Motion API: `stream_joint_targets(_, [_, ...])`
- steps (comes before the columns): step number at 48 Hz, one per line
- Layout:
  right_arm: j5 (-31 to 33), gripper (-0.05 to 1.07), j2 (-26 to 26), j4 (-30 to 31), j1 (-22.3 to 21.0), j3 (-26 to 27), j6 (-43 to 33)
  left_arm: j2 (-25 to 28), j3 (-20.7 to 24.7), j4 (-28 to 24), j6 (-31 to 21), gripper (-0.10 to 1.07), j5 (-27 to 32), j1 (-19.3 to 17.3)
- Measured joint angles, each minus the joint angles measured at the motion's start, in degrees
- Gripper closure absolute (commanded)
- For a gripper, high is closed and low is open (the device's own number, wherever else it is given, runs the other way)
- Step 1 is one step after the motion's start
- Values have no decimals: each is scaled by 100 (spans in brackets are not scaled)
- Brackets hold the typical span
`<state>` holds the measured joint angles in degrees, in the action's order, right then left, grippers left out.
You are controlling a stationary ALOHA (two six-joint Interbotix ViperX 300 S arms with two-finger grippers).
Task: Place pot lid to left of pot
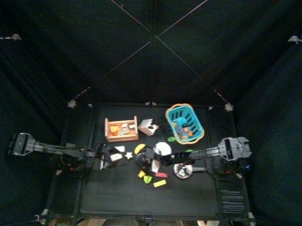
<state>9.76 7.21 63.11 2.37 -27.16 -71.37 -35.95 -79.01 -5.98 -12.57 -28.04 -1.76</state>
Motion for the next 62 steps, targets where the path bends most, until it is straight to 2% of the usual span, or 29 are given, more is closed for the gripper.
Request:
stream_joint_targets(14, [0, 40, 536, -9, 0, 211, 0, -35, -26, 0, 0, -2, 0, 9])
stream_joint_targets(38, [9, 38, 923, -149, -9, 352, 0, -44, -35, 35, 0, -2, 132, 9])
stream_joint_targets(44, [9, 34, 932, -220, -18, 360, 0, -44, -35, 70, 0, -2, 185, 9])
stream_joint_targets(54, [18, 19, 923, -299, -18, 387, 9, -35, -35, 79, 0, -2, 202, 9])
stream_joint_targets(62, [9, 15, 932, -334, -26, 404, 9, -44, -35, 79, -9, -2, 202, 0])
